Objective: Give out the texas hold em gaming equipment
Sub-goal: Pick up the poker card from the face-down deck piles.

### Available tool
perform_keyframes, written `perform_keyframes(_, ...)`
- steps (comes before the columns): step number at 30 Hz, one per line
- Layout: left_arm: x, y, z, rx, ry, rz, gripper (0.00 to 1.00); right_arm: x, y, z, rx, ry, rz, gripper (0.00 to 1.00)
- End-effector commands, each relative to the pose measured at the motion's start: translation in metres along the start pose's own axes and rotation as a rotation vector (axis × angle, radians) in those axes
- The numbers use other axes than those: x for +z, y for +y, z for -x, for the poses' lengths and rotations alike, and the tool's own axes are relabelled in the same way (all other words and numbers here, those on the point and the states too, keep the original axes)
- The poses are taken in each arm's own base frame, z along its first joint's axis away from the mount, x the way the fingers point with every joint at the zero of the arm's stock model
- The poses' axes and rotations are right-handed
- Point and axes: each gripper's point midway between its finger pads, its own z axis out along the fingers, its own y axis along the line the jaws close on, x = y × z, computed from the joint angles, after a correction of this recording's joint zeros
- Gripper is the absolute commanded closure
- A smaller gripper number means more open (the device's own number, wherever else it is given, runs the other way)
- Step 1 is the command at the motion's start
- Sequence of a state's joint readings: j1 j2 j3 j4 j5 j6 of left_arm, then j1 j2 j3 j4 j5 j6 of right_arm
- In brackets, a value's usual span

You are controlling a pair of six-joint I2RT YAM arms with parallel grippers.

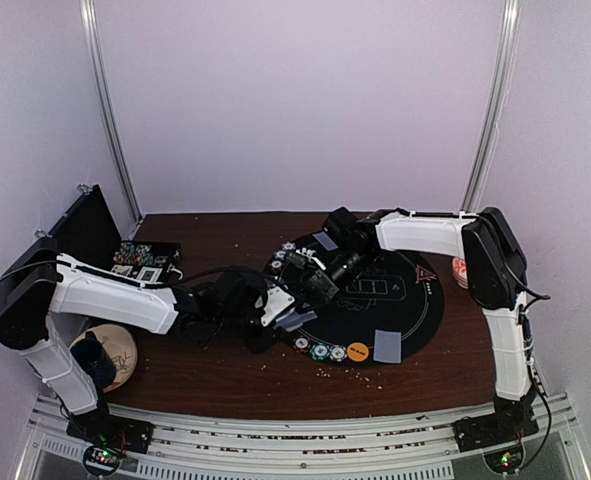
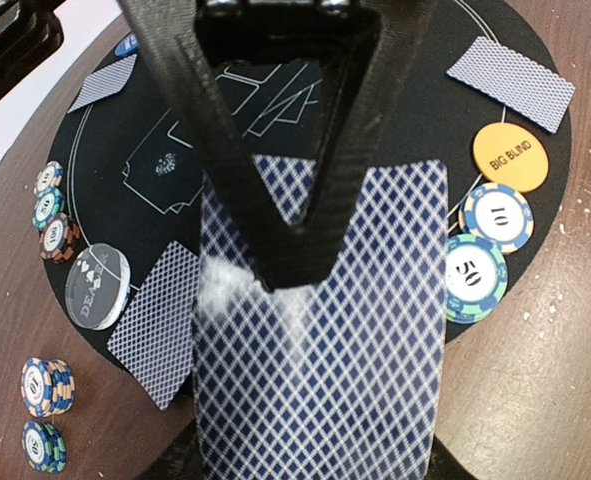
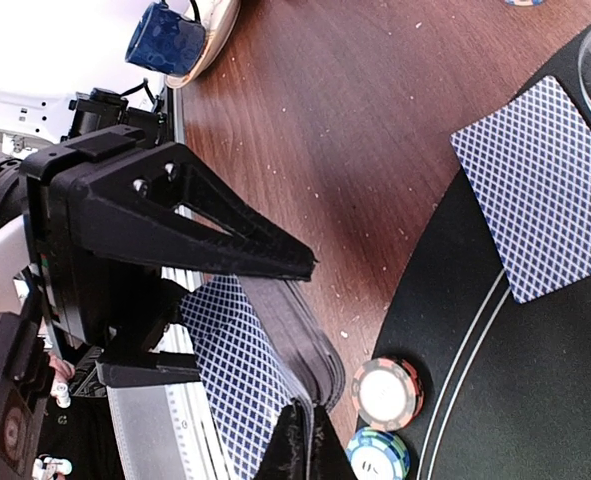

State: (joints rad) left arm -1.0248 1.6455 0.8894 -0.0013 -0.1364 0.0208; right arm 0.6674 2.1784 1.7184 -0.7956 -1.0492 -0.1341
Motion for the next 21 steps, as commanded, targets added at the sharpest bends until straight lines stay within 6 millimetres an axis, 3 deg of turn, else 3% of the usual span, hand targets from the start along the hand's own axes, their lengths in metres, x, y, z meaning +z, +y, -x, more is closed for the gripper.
perform_keyframes(1, -0.006, 0.004, 0.033, -0.004, -0.114, 0.018, 0.86, -0.022, -0.002, -0.001, -0.008, 0.006, -0.044, 1.0)
perform_keyframes(14, -0.005, 0.004, 0.031, -0.002, -0.107, 0.022, 0.86, -0.074, -0.026, -0.006, 0.039, -0.045, -0.037, 1.0)
perform_keyframes(21, -0.009, 0.009, 0.033, -0.007, -0.117, 0.046, 0.86, -0.082, -0.05, 0.012, 0.12, -0.166, -0.059, 1.0)
